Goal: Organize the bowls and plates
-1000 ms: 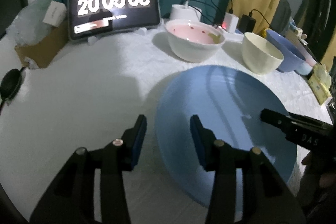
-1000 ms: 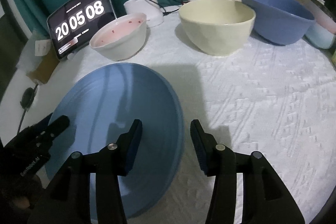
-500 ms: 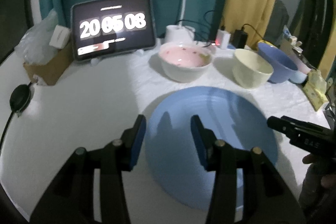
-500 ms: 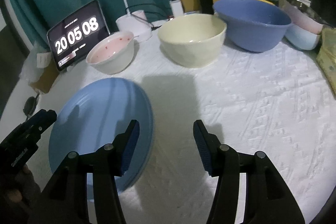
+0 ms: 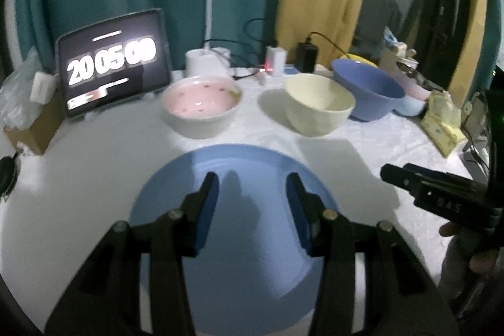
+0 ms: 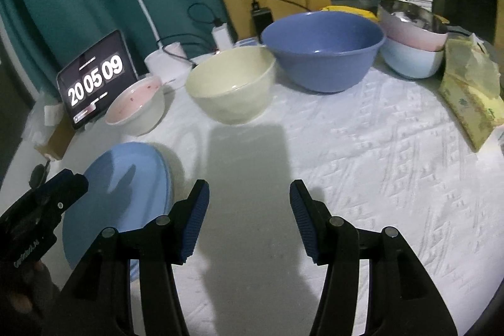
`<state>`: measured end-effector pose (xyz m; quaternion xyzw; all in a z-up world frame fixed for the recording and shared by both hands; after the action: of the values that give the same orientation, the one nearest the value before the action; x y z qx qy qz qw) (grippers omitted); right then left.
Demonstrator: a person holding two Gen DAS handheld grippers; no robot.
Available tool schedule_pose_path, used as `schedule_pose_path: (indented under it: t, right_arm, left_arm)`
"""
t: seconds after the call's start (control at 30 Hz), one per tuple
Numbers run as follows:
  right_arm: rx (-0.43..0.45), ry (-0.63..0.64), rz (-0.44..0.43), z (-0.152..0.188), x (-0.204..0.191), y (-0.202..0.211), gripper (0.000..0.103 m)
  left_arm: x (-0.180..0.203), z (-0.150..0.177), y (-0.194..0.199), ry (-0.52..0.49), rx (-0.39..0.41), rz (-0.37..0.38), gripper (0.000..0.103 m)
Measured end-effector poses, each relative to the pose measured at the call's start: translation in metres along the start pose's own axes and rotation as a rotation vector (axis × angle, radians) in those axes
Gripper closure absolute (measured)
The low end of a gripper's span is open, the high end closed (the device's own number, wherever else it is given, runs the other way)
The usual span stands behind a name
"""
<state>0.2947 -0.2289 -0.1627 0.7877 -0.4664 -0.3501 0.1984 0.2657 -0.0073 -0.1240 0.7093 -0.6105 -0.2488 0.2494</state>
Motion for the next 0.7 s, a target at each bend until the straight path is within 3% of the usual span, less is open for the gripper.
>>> schedule_pose_path:
  t: [0.7]
  right_arm:
    - [0.078, -0.014, 0.037, -0.031, 0.053, 0.026, 0.047]
  left_arm:
    - [0.085, -0.038, -0.012, -0.099, 0.045, 0.105, 0.057]
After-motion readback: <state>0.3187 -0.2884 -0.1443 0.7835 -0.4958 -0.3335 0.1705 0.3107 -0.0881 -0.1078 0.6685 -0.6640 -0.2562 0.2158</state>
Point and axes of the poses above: each gripper's, at about its wrist camera, not at the fingertips, and y roughly against the way its jaws point, x to its right, z to its underside, the point moved 1 cm from there along -y, roughly the way its jaws point, and after that the axes turned 10 degrees about -z, right-handed, at the moved point
